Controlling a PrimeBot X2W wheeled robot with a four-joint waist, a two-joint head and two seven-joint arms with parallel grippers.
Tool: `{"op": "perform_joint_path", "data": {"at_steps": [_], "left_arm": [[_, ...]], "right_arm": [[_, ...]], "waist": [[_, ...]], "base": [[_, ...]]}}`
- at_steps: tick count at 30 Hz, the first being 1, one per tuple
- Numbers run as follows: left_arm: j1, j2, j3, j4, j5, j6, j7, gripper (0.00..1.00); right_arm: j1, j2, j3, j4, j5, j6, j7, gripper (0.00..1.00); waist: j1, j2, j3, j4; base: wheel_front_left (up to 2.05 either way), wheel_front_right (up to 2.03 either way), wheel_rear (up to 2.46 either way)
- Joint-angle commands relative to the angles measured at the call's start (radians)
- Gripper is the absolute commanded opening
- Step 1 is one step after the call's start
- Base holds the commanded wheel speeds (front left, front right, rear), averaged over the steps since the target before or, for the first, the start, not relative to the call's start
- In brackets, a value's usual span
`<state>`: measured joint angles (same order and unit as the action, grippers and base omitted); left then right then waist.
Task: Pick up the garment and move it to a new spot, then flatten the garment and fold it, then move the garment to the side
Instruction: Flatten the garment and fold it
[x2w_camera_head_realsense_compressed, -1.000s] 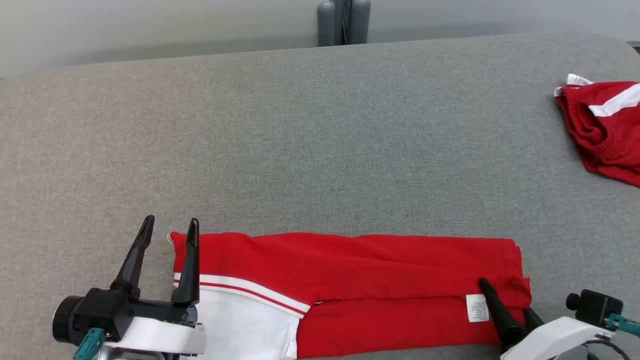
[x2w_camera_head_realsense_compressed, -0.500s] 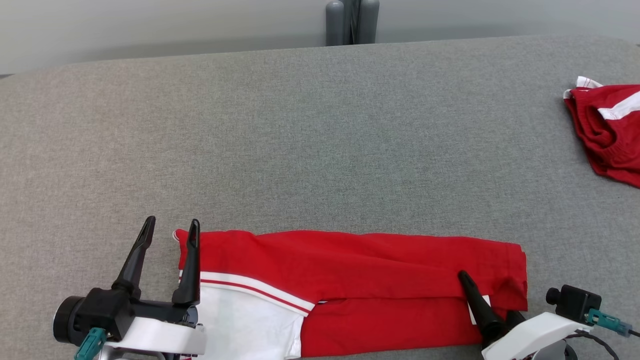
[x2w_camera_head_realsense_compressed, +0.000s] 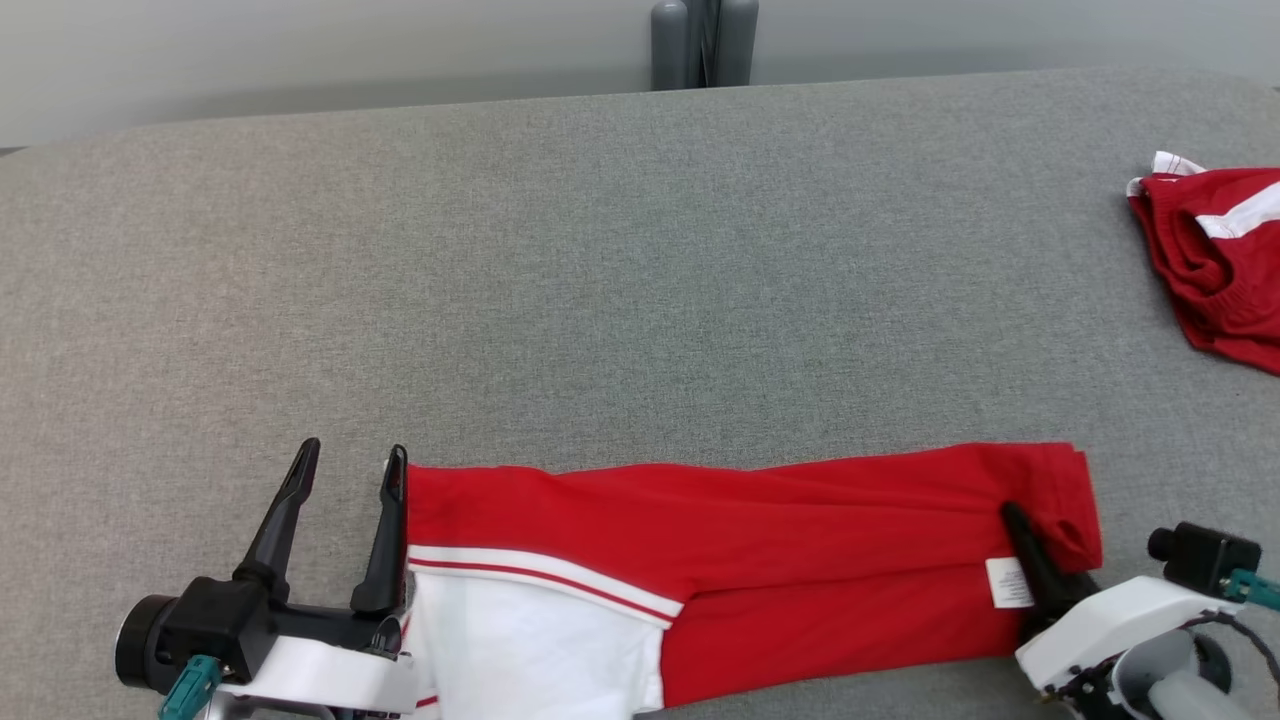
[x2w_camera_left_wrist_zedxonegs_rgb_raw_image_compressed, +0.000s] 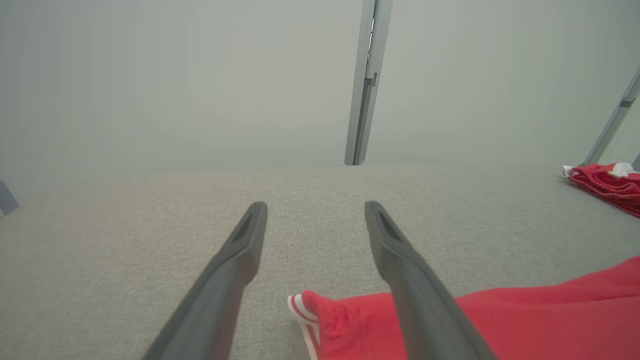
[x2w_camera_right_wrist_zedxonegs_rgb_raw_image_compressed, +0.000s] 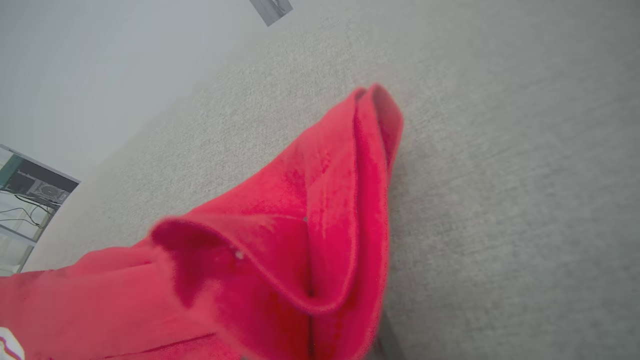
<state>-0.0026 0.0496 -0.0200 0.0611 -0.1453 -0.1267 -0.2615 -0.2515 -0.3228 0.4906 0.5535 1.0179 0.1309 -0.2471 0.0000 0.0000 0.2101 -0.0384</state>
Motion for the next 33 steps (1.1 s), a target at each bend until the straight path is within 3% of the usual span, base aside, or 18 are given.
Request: {"op": "perform_joint_path", "data": {"at_steps": [1,14,19,25,33], "left_arm": [[-0.008,0.003,0.000,0.001,0.007,-0.004,-0.004,1.00],[-0.008,0.003,-0.017,0.025,-0.001,-0.005,-0.004,1.00],[-0.011,0.003,-0.016,0.027,-0.002,-0.005,-0.004,1.00],[-0.011,0.003,-0.016,0.029,-0.013,-0.004,-0.004,1.00],[0.009,0.003,-0.005,0.041,-0.026,0.001,-0.004,1.00]], "right_arm": [[-0.014,-0.015,-0.009,0.011,-0.006,0.000,-0.006,0.00],[-0.176,-0.171,-0.074,0.223,-0.081,0.000,0.054,0.00],[-0.240,-0.235,-0.072,0.327,-0.170,0.000,0.073,0.00],[-0.288,-0.218,-0.041,0.373,-0.243,0.000,0.107,0.00],[-0.269,-0.174,0.020,0.265,-0.291,0.000,0.190,0.00]], "waist": [[0.0000,0.0000,0.000,0.000],[0.0000,0.0000,-0.014,0.024],[0.0000,0.0000,-0.016,0.034],[0.0000,0.0000,-0.020,0.039],[0.0000,0.0000,-0.049,0.008]], "base": [[0.00,0.00,0.00],[0.00,0.00,0.00],[0.00,0.00,0.00],[0.00,0.00,0.00],[0.00,0.00,0.00]]}}
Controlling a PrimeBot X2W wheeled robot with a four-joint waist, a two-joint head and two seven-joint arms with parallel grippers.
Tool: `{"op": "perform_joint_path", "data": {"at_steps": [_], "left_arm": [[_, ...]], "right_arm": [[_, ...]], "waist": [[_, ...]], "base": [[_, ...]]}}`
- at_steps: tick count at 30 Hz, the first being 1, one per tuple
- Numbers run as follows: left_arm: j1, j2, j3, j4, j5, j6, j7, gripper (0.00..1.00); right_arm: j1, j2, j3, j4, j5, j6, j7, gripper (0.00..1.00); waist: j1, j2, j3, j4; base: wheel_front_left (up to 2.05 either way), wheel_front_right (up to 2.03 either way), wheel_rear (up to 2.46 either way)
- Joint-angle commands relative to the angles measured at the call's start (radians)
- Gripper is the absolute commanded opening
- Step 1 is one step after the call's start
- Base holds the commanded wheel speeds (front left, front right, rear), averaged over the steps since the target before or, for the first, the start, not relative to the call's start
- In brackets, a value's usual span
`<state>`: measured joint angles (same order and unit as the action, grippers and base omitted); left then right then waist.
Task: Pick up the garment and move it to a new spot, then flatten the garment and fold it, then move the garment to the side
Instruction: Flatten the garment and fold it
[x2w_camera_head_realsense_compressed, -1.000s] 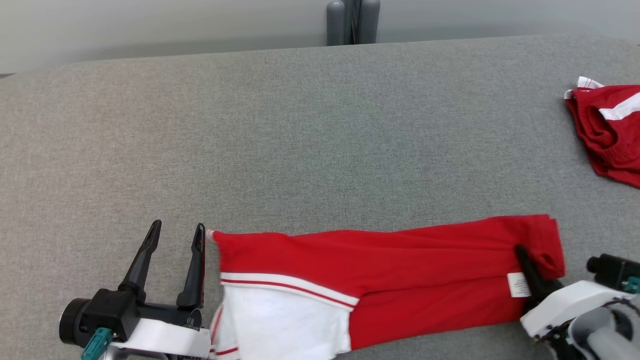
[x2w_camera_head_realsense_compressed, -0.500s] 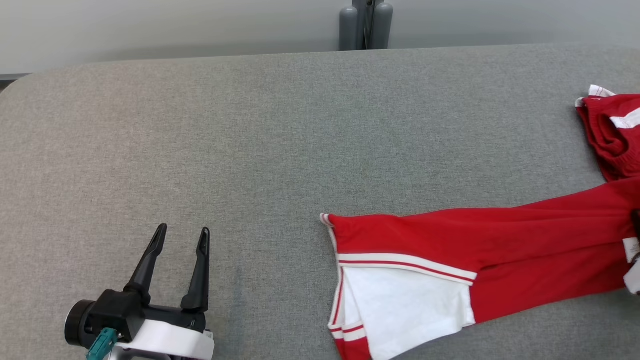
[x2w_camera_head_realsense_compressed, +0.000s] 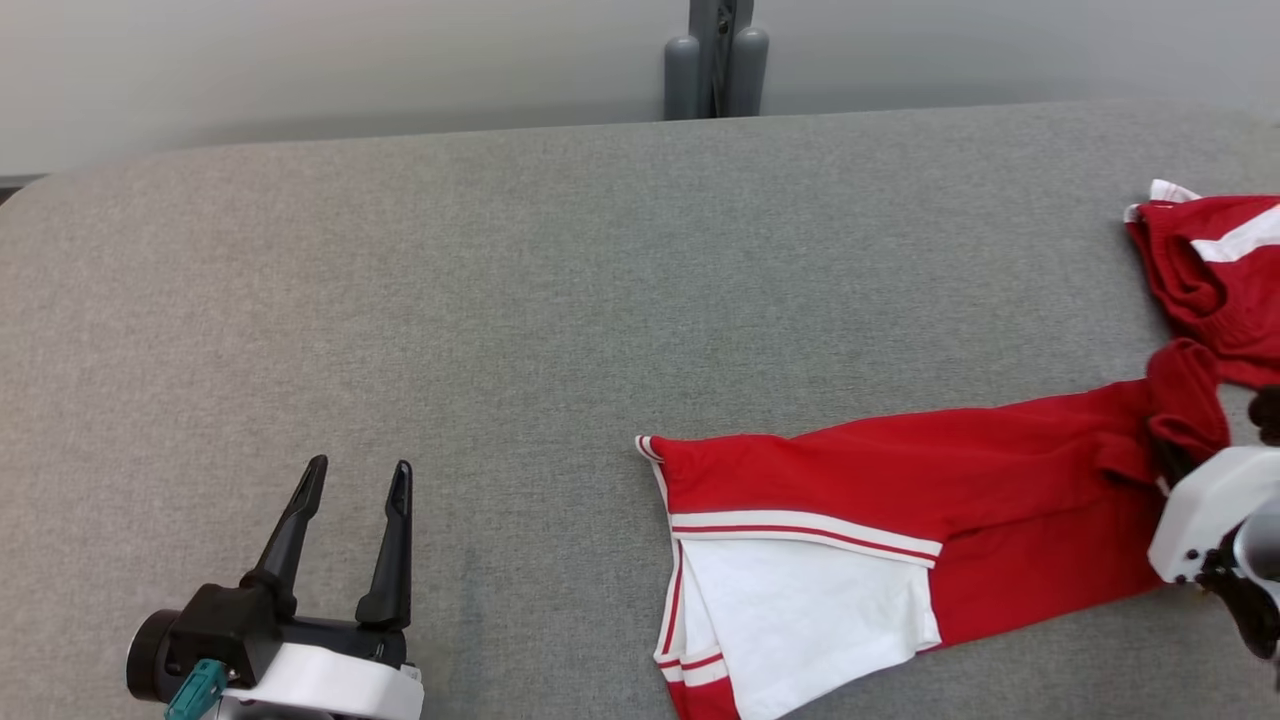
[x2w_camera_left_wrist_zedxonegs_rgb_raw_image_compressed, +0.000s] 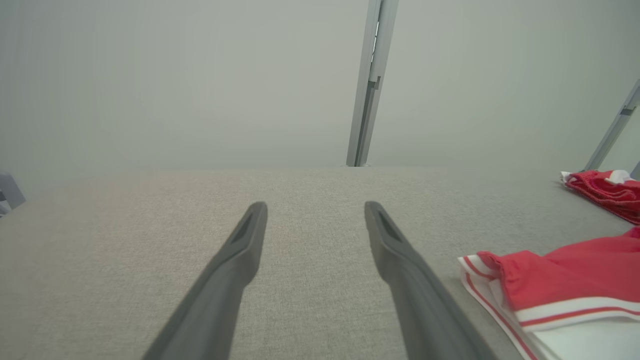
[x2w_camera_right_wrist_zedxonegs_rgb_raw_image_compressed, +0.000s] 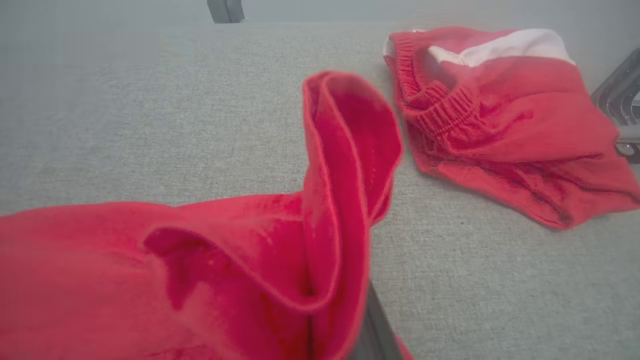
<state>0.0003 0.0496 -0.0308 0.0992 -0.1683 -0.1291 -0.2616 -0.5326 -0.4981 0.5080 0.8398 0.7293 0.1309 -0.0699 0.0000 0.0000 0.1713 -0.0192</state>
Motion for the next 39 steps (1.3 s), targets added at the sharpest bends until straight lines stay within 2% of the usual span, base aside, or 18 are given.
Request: {"op": "perform_joint_path", "data": {"at_steps": [1,7,8,13,19,24,31,36,39], "left_arm": [[0.007,0.003,0.005,0.005,-0.006,0.003,-0.004,1.00],[0.010,0.003,0.000,0.015,-0.015,0.006,-0.004,1.00],[0.010,0.003,0.000,0.015,-0.015,0.006,-0.004,1.00],[0.008,0.003,-0.002,0.017,-0.020,0.008,-0.004,1.00],[0.001,0.003,0.006,0.021,-0.029,0.007,-0.004,1.00],[-0.011,0.003,0.001,0.030,-0.032,0.005,-0.004,1.00],[-0.022,0.003,-0.002,0.037,-0.043,0.007,-0.004,1.00],[-0.021,0.003,-0.010,0.050,-0.063,0.010,-0.004,1.00],[-0.025,0.003,-0.012,0.050,-0.068,0.013,-0.004,1.00]], "right_arm": [[0.019,0.005,0.006,-0.047,-0.001,0.000,0.029,0.00],[0.076,0.002,0.000,-0.233,0.006,0.000,0.142,0.00],[0.076,0.002,0.000,-0.233,0.006,0.000,0.142,0.00],[0.153,0.034,-0.062,-0.410,0.040,0.000,0.252,0.00],[0.264,0.130,-0.155,-0.637,0.089,0.000,0.403,0.00],[0.334,0.223,-0.220,-0.776,0.063,0.000,0.513,0.00],[0.381,0.362,-0.269,-0.827,-0.010,0.000,0.602,0.00],[0.367,0.425,-0.285,-0.786,-0.039,0.000,0.594,0.00],[0.353,0.439,-0.276,-0.762,-0.037,0.000,0.582,0.00]], "waist": [[0.0000,0.0000,-0.016,-0.017],[0.0000,0.0000,-0.040,-0.039],[0.0000,0.0000,-0.040,-0.039],[0.0000,0.0000,-0.045,-0.044],[0.0000,0.0000,-0.037,-0.037],[0.0000,0.0000,-0.029,-0.027],[0.0000,0.0000,-0.022,-0.009],[0.0000,0.0000,-0.017,0.011],[0.0000,0.0000,-0.008,0.024]], "base": [[0.00,0.00,0.00],[0.00,0.00,0.00],[0.00,0.00,0.00],[0.00,0.00,0.00],[0.00,0.00,0.00],[0.00,0.00,0.00],[0.00,0.00,0.00],[0.00,0.00,0.00],[0.00,0.00,0.00]]}}
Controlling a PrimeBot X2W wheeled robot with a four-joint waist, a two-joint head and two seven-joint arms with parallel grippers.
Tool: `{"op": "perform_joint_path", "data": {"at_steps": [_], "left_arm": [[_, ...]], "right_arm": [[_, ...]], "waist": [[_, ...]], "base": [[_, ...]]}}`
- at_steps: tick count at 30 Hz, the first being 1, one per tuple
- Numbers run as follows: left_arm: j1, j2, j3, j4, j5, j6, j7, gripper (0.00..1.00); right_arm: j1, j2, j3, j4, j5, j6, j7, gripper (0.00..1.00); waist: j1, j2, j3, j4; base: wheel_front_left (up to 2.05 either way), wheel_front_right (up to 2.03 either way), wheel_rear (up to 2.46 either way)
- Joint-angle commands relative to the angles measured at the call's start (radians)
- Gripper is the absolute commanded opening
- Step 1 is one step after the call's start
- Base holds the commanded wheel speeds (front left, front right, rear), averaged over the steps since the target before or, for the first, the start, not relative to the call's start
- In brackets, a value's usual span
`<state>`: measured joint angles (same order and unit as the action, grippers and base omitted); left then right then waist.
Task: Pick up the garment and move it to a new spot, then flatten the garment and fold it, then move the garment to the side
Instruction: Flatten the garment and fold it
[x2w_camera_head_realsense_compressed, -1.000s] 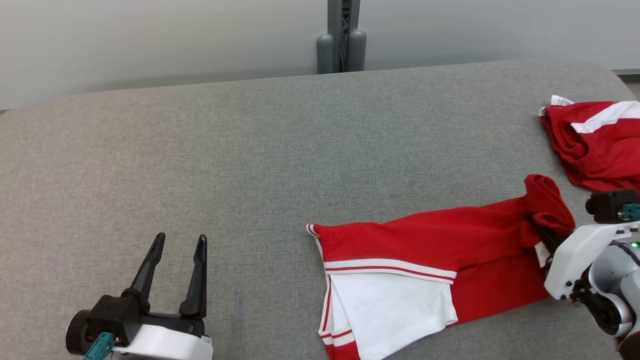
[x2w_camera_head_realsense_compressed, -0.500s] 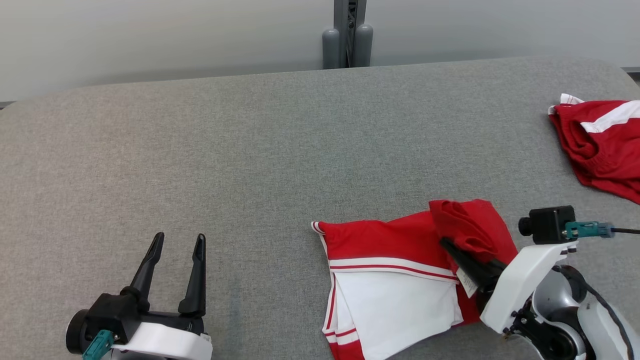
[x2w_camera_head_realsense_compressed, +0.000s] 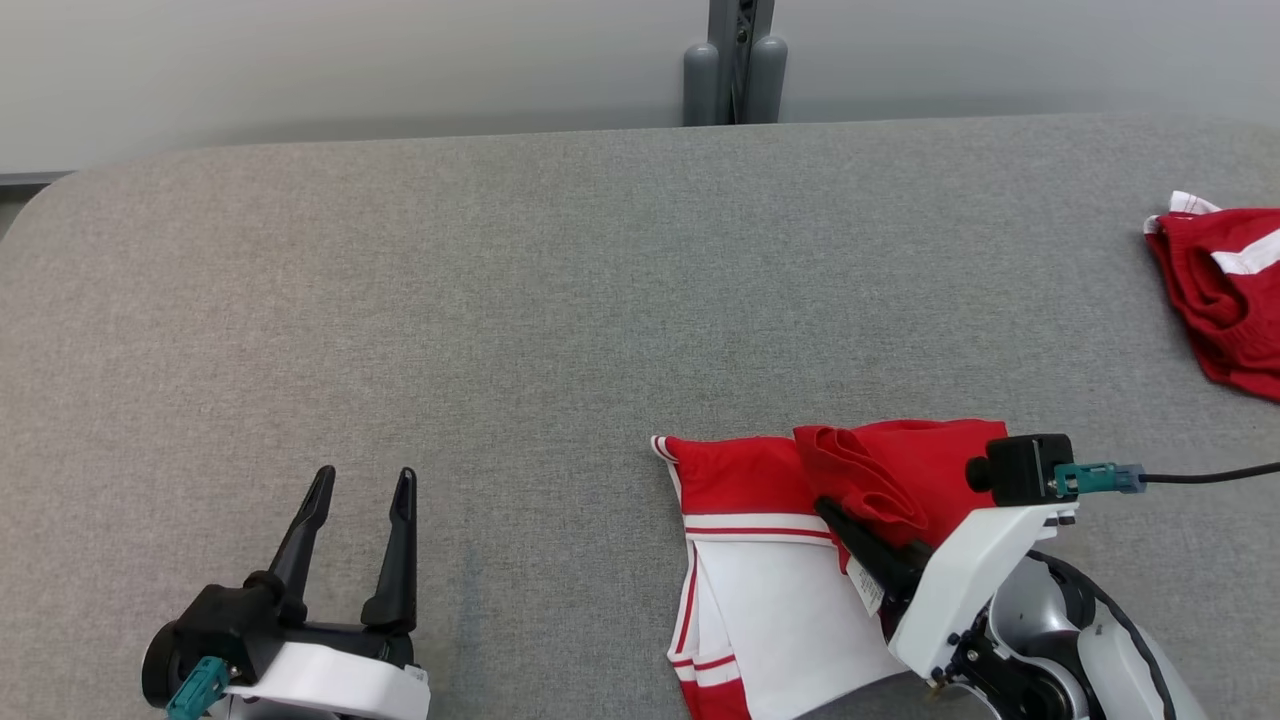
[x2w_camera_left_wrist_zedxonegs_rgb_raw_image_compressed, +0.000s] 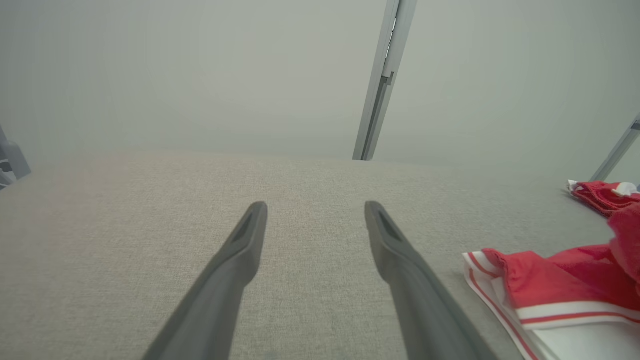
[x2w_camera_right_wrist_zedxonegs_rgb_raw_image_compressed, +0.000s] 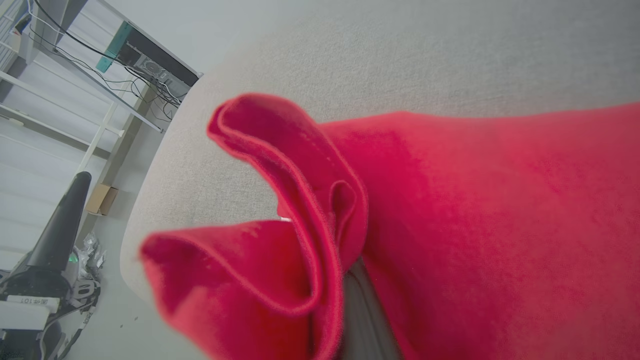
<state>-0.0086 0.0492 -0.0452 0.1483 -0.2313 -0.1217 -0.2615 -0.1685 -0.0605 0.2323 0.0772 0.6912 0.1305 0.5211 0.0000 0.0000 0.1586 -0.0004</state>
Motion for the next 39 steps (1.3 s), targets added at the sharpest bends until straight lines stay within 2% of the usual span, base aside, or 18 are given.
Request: {"op": "perform_joint_path", "data": {"at_steps": [1,16,17,18,19,29,39], "left_arm": [[-0.018,0.004,0.001,0.001,-0.006,0.005,-0.004,1.00],[-0.040,0.004,-0.015,0.003,-0.013,0.004,-0.004,1.00],[-0.042,0.004,-0.018,0.003,-0.013,0.004,-0.004,1.00],[-0.044,0.004,-0.021,0.003,-0.014,0.004,-0.004,1.00],[-0.046,0.004,-0.023,0.004,-0.014,0.004,-0.004,1.00],[-0.032,0.004,-0.017,0.024,-0.012,0.003,-0.004,1.00],[-0.001,0.004,-0.008,0.027,-0.009,0.007,-0.004,1.00]], "right_arm": [[-0.017,0.004,0.003,0.010,0.004,0.001,-0.014,0.00],[-0.099,0.008,0.121,0.133,0.018,0.001,-0.069,0.00],[-0.106,0.008,0.124,0.148,0.007,0.001,-0.072,0.03],[-0.112,0.008,0.122,0.160,-0.001,0.001,-0.074,0.77],[-0.118,0.008,0.121,0.171,0.000,0.001,-0.079,1.00],[-0.143,0.008,0.147,0.170,0.032,0.001,-0.093,1.00],[-0.120,0.008,0.102,0.045,-0.002,0.001,-0.038,1.00]], "waist": [[0.0000,0.0000,0.009,0.009],[0.0000,0.0000,0.063,0.047],[0.0000,0.0000,0.066,0.049],[0.0000,0.0000,0.070,0.051],[0.0000,0.0000,0.072,0.053],[0.0000,0.0000,0.050,0.051],[0.0000,0.0000,-0.022,0.018]], "base": [[0.00,0.00,0.00],[0.00,0.00,0.00],[0.00,0.00,0.00],[0.00,0.00,0.00],[0.00,0.00,0.00],[0.00,0.00,0.00],[0.00,0.00,0.00]]}}
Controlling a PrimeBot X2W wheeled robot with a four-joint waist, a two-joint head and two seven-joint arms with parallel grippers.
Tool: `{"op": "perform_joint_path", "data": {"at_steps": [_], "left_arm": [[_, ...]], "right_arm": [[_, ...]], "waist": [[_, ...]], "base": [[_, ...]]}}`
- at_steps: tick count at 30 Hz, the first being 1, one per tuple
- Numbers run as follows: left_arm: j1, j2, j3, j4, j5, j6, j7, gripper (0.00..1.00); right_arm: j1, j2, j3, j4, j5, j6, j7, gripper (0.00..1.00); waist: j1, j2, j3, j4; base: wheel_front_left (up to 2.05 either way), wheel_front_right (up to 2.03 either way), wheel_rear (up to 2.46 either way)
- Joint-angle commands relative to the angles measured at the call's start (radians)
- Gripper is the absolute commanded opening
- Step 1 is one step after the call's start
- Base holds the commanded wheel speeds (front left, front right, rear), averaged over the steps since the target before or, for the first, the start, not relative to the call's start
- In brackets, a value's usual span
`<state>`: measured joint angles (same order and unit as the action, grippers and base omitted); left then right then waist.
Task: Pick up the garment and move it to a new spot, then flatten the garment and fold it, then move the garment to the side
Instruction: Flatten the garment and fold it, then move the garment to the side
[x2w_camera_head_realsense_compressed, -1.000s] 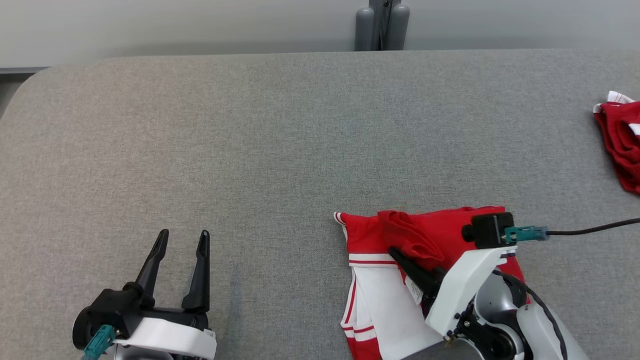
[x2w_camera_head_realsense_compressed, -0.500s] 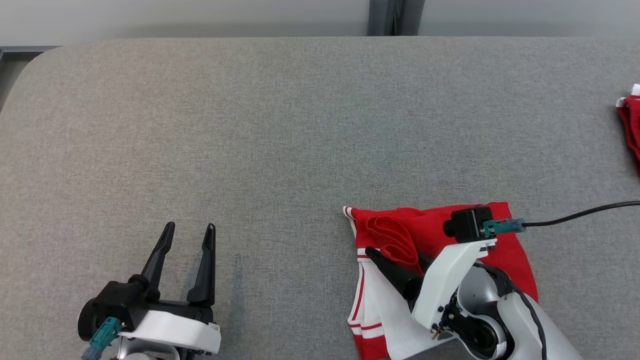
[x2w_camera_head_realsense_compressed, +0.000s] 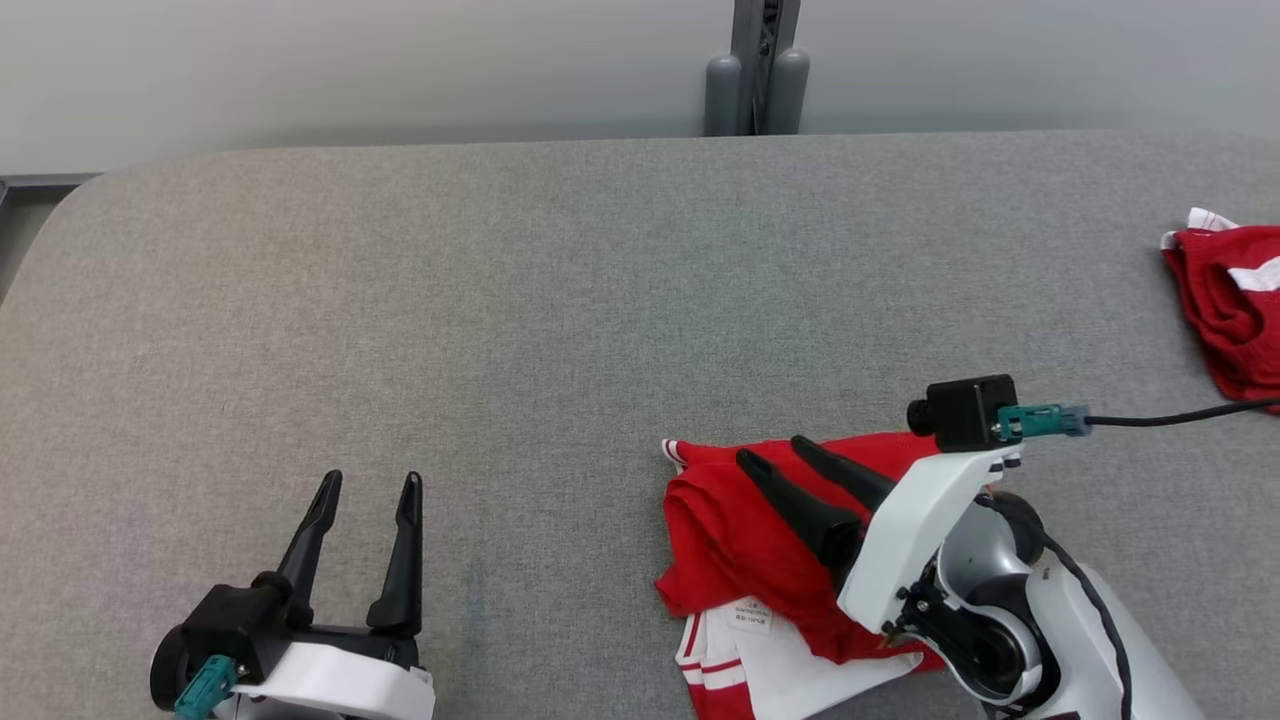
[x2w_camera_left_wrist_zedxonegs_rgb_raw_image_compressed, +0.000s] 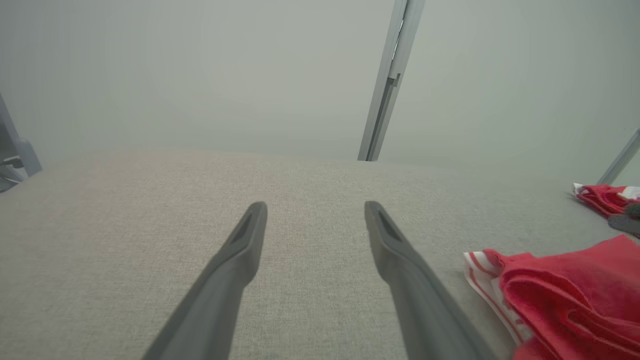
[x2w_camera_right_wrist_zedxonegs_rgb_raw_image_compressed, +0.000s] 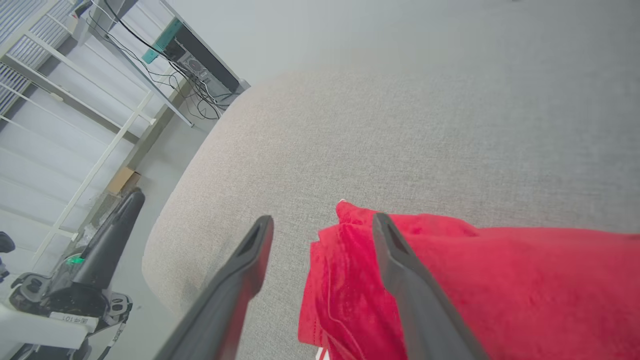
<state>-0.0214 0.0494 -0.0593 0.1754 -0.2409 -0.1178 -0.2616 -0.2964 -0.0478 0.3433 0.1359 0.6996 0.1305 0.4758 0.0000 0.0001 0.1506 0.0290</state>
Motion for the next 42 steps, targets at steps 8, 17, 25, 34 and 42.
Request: {"op": "perform_joint_path", "data": {"at_steps": [8,17,25,34,42], "left_arm": [[0.020,0.004,0.016,-0.022,0.004,0.002,-0.004,1.00],[-0.014,0.004,0.018,-0.072,-0.010,0.013,-0.004,1.00],[-0.036,0.003,0.029,-0.113,-0.008,0.013,-0.004,1.00],[-0.023,0.004,0.041,-0.176,0.044,0.022,-0.004,1.00],[0.006,0.003,0.026,-0.198,0.078,0.036,-0.004,1.00]], "right_arm": [[-0.021,-0.015,-0.130,-0.121,-0.156,0.001,-0.054,1.00],[-0.047,-0.125,-0.221,-0.173,-0.465,0.000,-0.346,1.00],[0.019,-0.121,-0.319,-0.126,-0.617,0.000,-0.571,1.00],[0.140,-0.045,-0.413,-0.022,-0.663,0.000,-0.730,1.00],[0.187,-0.011,-0.417,0.011,-0.650,0.000,-0.742,1.00]], "waist": [[0.0000,-0.0001,-0.044,-0.039],[0.0000,-0.0001,-0.032,-0.066],[0.0000,-0.0001,-0.009,-0.080],[0.0000,-0.0001,-0.001,-0.089],[0.0000,-0.0001,0.003,-0.096]], "base": [[0.00,0.00,0.00],[0.00,0.00,0.00],[0.00,0.00,0.00],[0.00,0.00,0.00],[0.00,0.00,0.00]]}}
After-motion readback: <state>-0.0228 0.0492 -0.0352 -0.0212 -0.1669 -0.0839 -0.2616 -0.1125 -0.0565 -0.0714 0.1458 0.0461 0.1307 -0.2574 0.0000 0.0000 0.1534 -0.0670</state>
